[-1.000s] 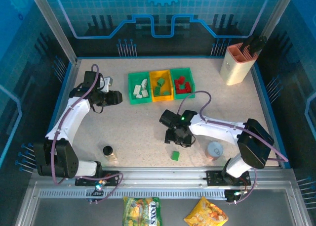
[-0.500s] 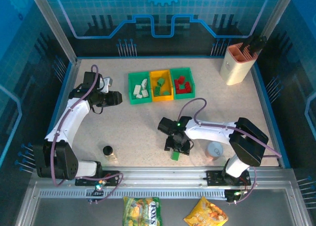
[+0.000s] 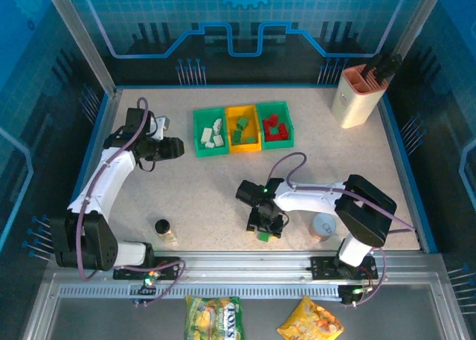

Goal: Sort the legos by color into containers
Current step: Pick up the lego from the bottom-center of the table.

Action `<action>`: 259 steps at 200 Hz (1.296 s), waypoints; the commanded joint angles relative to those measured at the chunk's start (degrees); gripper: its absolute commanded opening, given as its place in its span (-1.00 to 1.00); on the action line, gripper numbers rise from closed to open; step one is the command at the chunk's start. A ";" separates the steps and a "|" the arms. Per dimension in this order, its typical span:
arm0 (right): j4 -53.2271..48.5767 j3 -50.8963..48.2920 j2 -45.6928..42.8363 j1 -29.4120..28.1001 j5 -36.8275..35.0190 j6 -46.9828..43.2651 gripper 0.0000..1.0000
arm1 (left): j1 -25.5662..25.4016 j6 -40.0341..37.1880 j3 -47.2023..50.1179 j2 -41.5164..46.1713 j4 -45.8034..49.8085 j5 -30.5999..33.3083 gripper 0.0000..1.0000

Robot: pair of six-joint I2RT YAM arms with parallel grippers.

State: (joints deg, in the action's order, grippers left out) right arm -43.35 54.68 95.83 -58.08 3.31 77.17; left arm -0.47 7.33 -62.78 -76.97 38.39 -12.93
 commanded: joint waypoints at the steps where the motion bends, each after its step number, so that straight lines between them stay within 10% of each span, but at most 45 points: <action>1: -1.27 -0.69 0.45 -0.81 0.49 1.48 0.16 | 0.65 -0.95 0.74 1.47 0.80 -0.70 0.07; 259: -11.24 12.48 0.21 -0.82 -12.69 -10.29 -0.34 | 0.65 -0.84 0.91 0.86 0.57 -0.61 0.08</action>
State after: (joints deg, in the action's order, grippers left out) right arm -51.18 63.22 95.92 -58.61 -3.57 72.77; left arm -0.47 7.33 -62.46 -76.97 38.46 -12.93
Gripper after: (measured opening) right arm 0.332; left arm 0.537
